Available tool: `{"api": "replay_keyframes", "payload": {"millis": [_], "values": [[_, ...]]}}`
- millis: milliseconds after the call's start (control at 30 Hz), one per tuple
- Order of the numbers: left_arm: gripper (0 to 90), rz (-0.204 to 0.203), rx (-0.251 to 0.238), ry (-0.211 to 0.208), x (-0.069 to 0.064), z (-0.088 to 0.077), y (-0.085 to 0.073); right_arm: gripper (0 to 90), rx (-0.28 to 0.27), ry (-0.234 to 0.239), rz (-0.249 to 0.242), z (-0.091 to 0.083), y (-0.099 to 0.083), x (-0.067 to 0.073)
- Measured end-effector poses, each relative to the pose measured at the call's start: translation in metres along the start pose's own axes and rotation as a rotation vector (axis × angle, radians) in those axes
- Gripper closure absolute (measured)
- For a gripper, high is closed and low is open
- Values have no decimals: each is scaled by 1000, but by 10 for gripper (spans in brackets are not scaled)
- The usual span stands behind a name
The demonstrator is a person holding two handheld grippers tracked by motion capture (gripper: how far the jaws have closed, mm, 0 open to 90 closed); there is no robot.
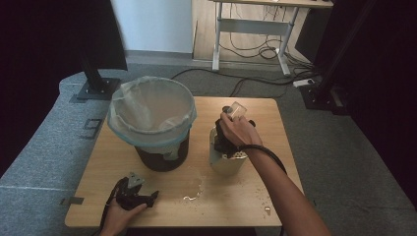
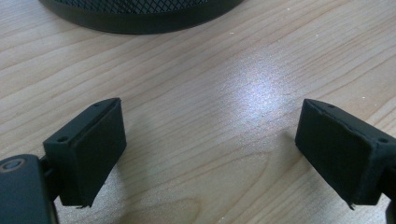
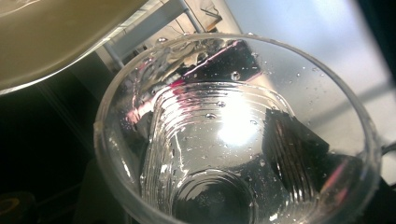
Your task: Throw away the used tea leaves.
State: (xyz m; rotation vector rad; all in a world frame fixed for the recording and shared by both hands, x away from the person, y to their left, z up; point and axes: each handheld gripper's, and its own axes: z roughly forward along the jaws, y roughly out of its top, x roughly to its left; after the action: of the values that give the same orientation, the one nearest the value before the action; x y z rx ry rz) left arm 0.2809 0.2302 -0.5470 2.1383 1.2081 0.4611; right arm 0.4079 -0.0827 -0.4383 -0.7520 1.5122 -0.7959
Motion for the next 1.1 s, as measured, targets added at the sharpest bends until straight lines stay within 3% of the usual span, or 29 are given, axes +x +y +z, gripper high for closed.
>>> {"api": "replay_keyframes", "payload": {"millis": [33,133,333,367,433,500,667,933,1000,1033,1100], "values": [[81,0,0,0,0,0,0,405,3,12,41,-1,-1,-1],[81,0,0,0,0,0,0,404,-11,15,5,-1,-1,0],[81,0,0,-1,0,0,0,403,-49,79,264,-2,-10,-3],[82,0,-1,0,0,0,0,403,-70,105,387,-3,-13,-3],[81,0,0,-1,0,0,0,402,-91,138,514,-3,-20,-4],[81,0,0,-1,0,0,0,399,-117,187,671,-3,-29,-6],[81,-1,-1,0,0,0,0,399,-215,304,1113,-4,-51,-6],[81,0,-3,2,0,0,0,399,-368,465,1606,1,-74,14],[81,1,-2,0,0,0,0,400,-422,494,1730,2,-78,20],[81,1,-2,0,0,0,0,399,-464,521,1815,2,-80,23],[82,0,-2,0,0,0,0,399,-506,546,1889,2,-82,27]]}}
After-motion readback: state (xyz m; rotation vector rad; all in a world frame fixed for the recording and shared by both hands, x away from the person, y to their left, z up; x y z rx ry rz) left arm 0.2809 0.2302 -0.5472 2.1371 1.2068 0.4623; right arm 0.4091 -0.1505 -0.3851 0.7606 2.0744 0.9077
